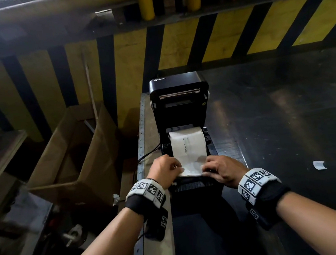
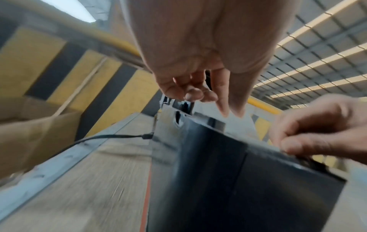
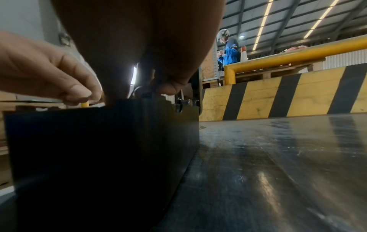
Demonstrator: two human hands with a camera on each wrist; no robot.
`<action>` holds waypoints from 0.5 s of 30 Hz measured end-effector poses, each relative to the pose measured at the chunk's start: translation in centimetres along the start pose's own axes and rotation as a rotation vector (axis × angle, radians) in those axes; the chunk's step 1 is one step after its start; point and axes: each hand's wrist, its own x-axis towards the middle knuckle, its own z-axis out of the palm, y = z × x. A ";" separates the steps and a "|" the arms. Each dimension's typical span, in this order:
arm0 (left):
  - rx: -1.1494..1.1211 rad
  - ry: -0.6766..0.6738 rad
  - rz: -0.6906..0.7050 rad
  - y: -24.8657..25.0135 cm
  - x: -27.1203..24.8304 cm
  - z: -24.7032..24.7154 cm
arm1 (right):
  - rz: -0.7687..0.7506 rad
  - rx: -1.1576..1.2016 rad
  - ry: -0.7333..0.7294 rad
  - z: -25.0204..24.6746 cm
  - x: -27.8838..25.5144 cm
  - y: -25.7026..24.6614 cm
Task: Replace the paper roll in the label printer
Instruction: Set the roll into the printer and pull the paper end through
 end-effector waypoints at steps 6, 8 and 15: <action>-0.189 0.055 -0.219 -1.5 0.7 -1.2 | 0.315 0.184 0.267 -1.4 1.1 1.1; -0.207 0.005 -0.219 -1.4 1.1 -1.2 | 0.426 0.214 0.215 -1.6 1.8 1.5; -0.167 -0.030 -0.217 -0.7 1.7 -0.9 | 0.456 0.271 0.168 -1.3 3.0 1.2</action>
